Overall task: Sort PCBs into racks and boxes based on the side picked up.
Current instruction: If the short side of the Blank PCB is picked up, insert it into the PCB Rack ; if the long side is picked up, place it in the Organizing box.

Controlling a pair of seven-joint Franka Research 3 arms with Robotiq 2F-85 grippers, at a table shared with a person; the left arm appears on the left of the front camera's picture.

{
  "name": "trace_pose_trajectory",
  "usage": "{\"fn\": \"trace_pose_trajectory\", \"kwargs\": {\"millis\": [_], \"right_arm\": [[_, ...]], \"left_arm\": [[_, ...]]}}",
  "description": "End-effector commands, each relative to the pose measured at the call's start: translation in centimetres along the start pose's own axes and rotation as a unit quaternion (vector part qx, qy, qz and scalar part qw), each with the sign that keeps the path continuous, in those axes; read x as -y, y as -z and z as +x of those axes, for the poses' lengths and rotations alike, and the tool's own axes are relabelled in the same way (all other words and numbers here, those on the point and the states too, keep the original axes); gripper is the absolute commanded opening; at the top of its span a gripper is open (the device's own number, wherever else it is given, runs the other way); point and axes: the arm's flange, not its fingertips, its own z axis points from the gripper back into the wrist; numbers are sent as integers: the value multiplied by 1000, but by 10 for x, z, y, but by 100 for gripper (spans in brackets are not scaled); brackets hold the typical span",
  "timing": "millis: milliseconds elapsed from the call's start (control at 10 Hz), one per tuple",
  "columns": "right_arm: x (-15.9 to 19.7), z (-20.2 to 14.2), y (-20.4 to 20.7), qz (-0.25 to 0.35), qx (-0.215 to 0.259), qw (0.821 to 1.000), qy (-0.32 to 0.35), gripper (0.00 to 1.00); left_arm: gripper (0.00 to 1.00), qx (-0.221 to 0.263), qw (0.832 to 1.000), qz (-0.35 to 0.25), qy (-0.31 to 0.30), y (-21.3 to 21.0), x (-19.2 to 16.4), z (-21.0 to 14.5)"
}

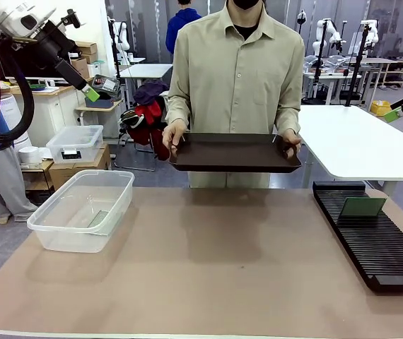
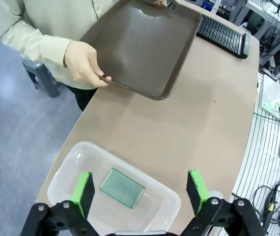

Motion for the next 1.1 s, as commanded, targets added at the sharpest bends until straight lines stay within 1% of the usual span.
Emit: {"fn": "trace_pose_trajectory", "kwargs": {"millis": [0,200,300,500,800,1000], "right_arm": [[1,1,2,0,-2,1000,1,100],[1,1,2,0,-2,1000,1,100],[1,1,2,0,-2,1000,1,100],[1,1,2,0,-2,1000,1,100],[1,1,2,0,-2,1000,1,100],[1,1,2,0,-2,1000,1,100]], "left_arm": [[100,-8,1000,6,4,2,-1,1],[100,-1,1000,0,0,0,0,0],[100,6,1000,15,14,-6,5,7],[100,17,999,41,17,-14,17,21],[100,30,996,85,-3,-23,43,34],[100,31,996,85,-17,-23,54,39]]}}
